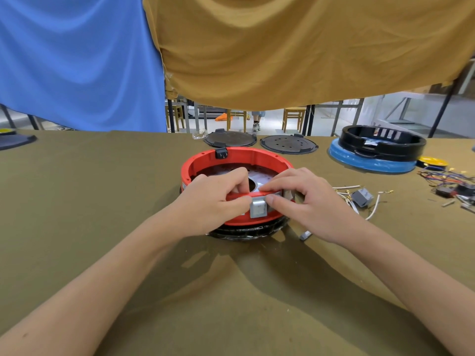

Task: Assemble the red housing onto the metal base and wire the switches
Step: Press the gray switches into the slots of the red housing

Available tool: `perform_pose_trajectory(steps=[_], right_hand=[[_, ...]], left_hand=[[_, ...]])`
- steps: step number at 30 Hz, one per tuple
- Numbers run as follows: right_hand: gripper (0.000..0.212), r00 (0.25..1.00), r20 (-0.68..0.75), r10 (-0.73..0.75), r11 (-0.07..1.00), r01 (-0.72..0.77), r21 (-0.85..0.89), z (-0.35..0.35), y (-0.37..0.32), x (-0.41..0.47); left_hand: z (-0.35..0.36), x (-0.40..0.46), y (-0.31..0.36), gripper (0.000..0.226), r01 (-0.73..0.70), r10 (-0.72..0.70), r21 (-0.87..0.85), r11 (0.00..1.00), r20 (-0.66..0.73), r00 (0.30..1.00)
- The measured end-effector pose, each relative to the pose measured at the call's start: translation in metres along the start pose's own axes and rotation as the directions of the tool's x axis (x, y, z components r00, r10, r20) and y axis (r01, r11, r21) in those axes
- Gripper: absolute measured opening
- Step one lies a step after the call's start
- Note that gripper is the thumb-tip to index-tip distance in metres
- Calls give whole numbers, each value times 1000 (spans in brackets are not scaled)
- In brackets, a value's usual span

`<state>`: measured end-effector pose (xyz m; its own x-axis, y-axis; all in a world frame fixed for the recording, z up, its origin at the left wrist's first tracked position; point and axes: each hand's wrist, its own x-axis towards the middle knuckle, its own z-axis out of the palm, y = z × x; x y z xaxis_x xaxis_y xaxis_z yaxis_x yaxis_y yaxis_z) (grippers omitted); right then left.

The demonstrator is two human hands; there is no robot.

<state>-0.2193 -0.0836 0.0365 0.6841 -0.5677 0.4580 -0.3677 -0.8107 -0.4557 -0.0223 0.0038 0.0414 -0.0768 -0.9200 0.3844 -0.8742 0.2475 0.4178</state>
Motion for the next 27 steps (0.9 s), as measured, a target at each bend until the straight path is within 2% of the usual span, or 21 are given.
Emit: perform_pose_trajectory(steps=[9,14,18,22,25,27], right_hand=[[23,1000,-9,-2,1000,2,4,1,1,-2],[28,999,33,-26,999,26,21,1,5,-5],[34,996,50,-69,997,70,-22,4,11,-6],[44,992,92,-87,993,94,-75,5,17,-5],[46,988,114,-103,987,116,-112,5,19,-5],[47,988,109,-107,983,121,-136,4,19,-5]], left_hand=[[-1,-2,-2,12,-13,13,-11,1000,5,1000],[-3,-5,-2,19,-74,70,64,995,56,996],[-3,-5,-1,24,-94,90,122,988,44,995],[-3,-6,-2,25,-127,128,283,951,16,992],[-2,-5,-5,40,-148,170,451,880,-7,985],[-2,-4,-6,43,-150,174,450,880,-11,985]])
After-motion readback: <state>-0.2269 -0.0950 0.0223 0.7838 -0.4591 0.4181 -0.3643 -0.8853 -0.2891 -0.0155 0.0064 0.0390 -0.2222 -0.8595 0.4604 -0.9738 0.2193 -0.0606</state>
